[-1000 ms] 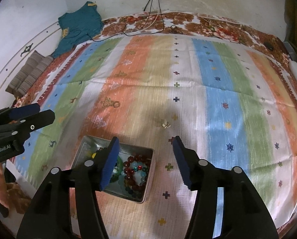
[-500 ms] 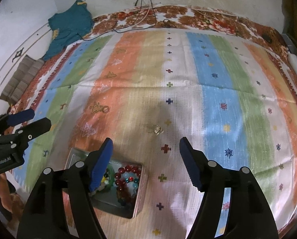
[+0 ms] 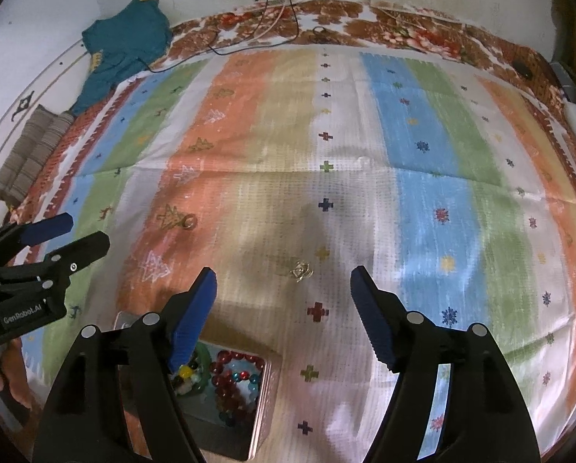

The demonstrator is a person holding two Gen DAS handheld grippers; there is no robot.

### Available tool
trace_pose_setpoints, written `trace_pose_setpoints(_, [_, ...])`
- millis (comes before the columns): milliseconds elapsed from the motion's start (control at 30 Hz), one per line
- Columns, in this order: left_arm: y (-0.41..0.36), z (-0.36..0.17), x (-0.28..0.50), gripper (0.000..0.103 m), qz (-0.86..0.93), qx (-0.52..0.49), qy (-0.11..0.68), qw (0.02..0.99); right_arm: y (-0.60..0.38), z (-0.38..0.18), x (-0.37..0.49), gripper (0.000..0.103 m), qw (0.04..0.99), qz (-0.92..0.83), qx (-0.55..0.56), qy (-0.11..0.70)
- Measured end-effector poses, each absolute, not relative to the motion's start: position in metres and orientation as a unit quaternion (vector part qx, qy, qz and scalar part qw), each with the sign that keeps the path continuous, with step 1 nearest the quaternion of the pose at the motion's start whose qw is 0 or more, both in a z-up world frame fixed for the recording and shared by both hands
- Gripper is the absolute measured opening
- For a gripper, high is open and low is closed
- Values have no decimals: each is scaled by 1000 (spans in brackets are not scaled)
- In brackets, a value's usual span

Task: Organize jewelry
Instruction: 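Move both open tools toward the small metal ring charms on the cloth, then close the right tool on the metal charm while the left tool grasps a small ring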

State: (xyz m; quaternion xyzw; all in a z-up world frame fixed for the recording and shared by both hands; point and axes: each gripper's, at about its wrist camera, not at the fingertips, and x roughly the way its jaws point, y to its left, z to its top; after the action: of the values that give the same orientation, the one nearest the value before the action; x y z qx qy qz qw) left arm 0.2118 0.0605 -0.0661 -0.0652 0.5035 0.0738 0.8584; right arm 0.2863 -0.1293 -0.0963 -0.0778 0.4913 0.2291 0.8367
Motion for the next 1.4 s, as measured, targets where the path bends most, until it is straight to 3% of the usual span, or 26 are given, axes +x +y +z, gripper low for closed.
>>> trace_pose_setpoints(933, [83,-136,279,69,66,-58,569,817,-107,-158,333,72,801,208,-115,550])
trace_pose_setpoints(1167, [82,-152,291,66,59,-58,582,809,-105,-177,341,72,788,202,-125,568])
trace_pose_setpoints(1400, [85,-163,299,55,61,-60,589,803,-98,-184,344,71,782,202,-134,575])
